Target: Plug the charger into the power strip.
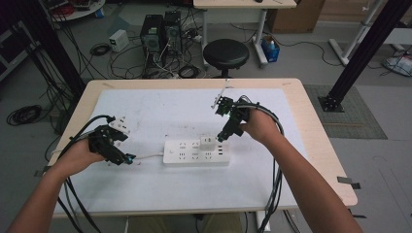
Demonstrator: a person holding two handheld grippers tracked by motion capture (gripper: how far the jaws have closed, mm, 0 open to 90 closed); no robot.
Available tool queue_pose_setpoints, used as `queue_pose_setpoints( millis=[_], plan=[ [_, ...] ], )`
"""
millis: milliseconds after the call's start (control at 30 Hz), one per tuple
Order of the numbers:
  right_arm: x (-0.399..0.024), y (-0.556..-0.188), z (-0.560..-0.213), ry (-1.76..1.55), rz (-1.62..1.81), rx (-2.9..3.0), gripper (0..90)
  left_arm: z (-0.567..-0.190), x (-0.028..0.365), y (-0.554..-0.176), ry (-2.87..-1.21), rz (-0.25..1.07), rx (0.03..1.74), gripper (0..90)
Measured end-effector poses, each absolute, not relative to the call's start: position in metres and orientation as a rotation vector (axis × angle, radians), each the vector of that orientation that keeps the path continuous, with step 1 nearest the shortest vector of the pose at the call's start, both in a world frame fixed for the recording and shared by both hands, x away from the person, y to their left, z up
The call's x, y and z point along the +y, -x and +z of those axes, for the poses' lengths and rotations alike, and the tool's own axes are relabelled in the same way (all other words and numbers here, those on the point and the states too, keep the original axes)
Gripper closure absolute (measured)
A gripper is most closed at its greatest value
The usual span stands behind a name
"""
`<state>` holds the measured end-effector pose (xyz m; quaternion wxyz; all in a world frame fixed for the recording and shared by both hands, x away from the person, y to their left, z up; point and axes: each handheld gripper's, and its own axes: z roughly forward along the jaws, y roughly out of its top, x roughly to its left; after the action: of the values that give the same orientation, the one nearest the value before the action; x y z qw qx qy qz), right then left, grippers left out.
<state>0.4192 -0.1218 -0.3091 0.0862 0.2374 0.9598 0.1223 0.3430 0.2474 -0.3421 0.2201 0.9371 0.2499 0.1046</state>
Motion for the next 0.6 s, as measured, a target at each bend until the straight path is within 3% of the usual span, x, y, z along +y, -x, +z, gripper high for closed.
queue_pose_setpoints(
  millis=[600],
  plan=[
    [-0.206,-0.385,-0.264,-0.998,0.470,2.651,0.8,-0.314,0.250,-0.345,-2.563,0.396,0.687,21.7]
  ],
)
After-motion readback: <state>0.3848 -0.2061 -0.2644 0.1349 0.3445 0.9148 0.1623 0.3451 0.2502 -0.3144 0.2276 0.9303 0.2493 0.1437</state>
